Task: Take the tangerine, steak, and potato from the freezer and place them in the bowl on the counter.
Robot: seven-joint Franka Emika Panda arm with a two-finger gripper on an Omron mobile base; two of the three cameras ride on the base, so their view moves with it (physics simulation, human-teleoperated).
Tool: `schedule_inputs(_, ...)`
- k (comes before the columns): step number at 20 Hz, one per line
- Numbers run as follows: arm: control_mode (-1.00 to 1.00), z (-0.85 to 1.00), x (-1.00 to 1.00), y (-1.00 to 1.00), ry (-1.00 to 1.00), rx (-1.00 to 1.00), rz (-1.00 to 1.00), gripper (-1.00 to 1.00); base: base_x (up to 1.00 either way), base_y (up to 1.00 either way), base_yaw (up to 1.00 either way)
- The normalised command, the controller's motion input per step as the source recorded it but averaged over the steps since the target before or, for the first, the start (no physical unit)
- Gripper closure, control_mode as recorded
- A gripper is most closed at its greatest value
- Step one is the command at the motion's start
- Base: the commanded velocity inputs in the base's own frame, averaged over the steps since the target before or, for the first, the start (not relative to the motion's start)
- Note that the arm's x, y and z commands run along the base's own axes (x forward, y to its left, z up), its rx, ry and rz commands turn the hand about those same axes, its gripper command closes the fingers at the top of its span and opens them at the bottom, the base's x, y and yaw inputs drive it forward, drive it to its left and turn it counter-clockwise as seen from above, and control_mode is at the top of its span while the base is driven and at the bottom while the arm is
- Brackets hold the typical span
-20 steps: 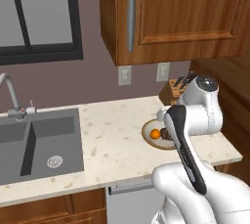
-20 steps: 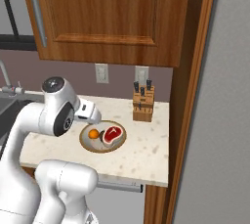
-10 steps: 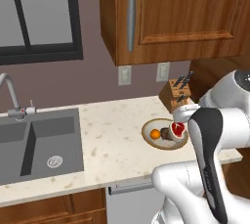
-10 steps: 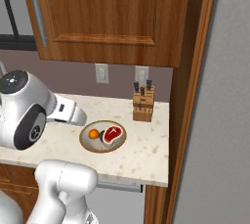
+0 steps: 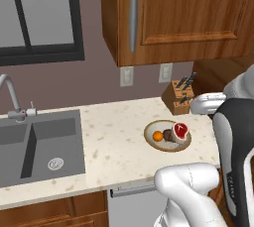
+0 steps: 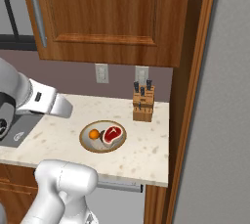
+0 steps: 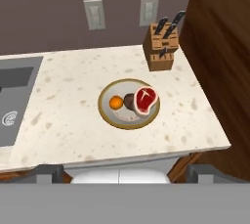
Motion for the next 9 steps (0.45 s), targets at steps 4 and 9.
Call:
schedule_inputs(4,-1.0,0.21,-0.2,0.0,-0.04,0.0,0.0,-1.0,0.0,0.0,0.0)
schedule_inputs(9,-1.0,0.0,-0.03,-0.01,-0.1,0.0,0.0,-1.0,0.0,0.0,0.0)
